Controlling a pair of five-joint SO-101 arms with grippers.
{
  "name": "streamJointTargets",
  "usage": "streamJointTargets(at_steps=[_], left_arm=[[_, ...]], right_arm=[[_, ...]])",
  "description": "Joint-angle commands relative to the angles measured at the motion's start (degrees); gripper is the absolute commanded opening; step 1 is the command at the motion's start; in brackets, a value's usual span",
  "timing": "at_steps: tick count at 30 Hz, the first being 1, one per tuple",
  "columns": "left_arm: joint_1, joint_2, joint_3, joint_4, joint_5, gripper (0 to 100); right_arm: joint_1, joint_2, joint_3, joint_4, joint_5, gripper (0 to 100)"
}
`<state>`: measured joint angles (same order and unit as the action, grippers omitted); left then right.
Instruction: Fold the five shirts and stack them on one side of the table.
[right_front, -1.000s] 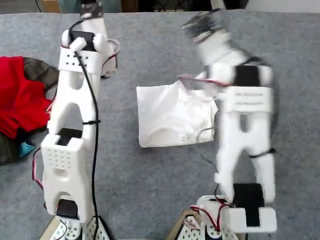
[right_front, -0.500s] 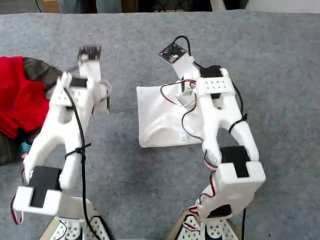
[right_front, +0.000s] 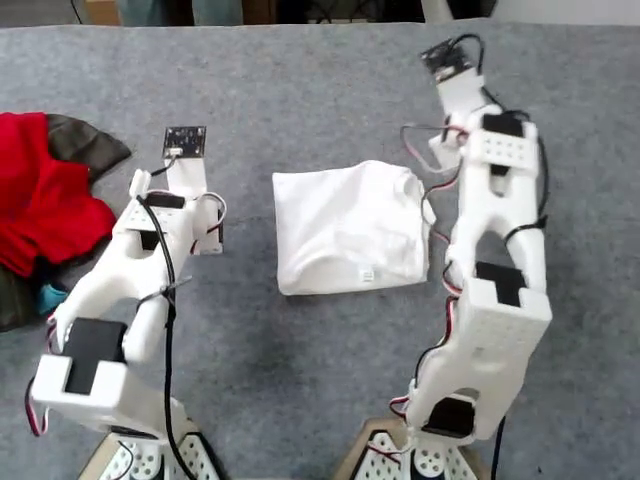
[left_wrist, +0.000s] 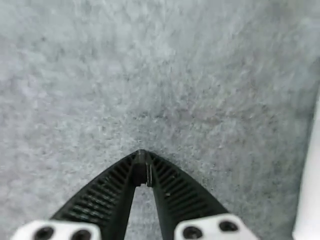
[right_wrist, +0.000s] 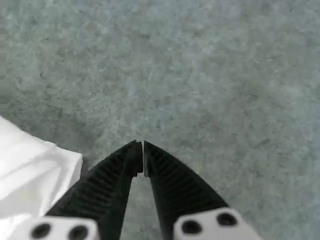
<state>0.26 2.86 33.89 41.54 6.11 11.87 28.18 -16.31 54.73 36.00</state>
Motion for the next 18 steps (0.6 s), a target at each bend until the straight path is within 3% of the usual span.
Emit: streamJointTargets(at_steps=[1, 9, 13, 18], left_arm=[[0.40, 0.44, -0.57, -1.41, 0.00, 3], [0.40, 0.53, -0.57, -1.23, 0.00, 3], [0.13, 0.53, -0.57, -1.05, 0.00, 3], [-0.04, 0.53, -0.57, -1.05, 0.00, 3]], right_arm=[[0.53, -1.45, -10.24, 11.43, 0.00, 1.5], [-10.73, -4.70, -23.25, 39.91, -5.89, 1.5], [-15.82, -3.12, -21.93, 40.44, -6.42, 1.5], [-14.42, 4.62, -18.51, 32.70, -8.00, 1.5]])
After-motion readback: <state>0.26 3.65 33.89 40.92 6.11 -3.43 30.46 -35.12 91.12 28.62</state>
